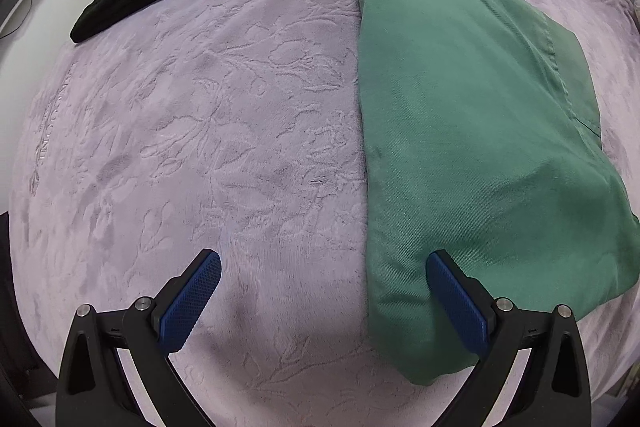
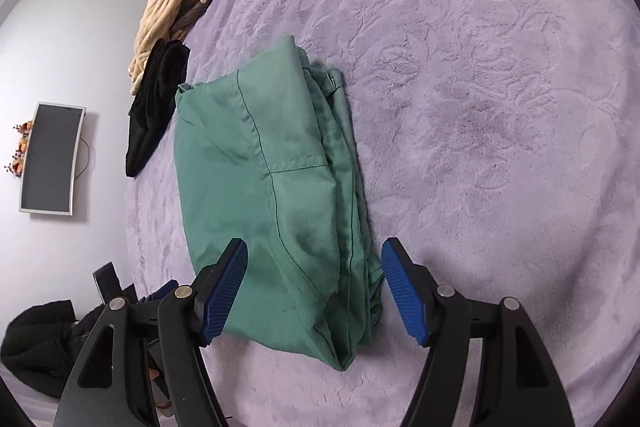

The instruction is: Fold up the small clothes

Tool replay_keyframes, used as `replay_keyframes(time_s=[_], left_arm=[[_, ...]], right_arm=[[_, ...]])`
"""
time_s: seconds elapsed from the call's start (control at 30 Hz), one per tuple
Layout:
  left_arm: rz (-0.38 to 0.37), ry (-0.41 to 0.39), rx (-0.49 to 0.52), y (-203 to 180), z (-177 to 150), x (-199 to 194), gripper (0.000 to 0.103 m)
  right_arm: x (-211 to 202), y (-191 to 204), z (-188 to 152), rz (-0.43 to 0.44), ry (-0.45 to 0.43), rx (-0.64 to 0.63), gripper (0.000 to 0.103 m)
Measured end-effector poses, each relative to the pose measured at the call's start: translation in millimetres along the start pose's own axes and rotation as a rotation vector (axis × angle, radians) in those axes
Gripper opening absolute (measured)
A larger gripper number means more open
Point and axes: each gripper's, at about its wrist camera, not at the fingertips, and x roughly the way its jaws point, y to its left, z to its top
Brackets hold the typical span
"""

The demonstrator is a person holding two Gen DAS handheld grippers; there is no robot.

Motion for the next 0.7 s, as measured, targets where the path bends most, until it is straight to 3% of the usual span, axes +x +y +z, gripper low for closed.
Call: replay_keyframes(time_s=[0.13, 0.23, 0.37, 0.47, 0.53, 0.6, 0.7], left_arm=[[-0.106, 0.055, -0.039, 17, 7, 7, 0.103], [-0.227, 0.011, -0.089, 34, 18, -4, 0.103], [-0.31, -0.014, -0.074, 40, 45, 1, 0.103], [-0.402, 0.048, -0.04, 30, 61, 29, 0.103], [-0.462, 0.099, -0.054, 24, 59, 49, 0.103], [-0.543, 0.142, -0.093, 23, 54, 61, 0.103], [-0.583, 0.149, -0.09, 16, 46, 63, 0.103]], right_arm=[[21, -15, 15, 0.038, 0.03, 0.042, 0.073], [34, -18, 30, 0.082, 0.038, 0.026, 0.073], [55, -22, 49, 0.095, 0.048, 0.013, 0.073], [73, -26, 61, 0.099, 0.07, 0.017, 0.074], [80, -25, 66, 0.143, 0.075, 0.018, 0.085], [85, -18, 71, 0.185, 0.076, -0.007, 0.085], [100, -2, 80, 0.242, 0.105, -0.041, 0.085]])
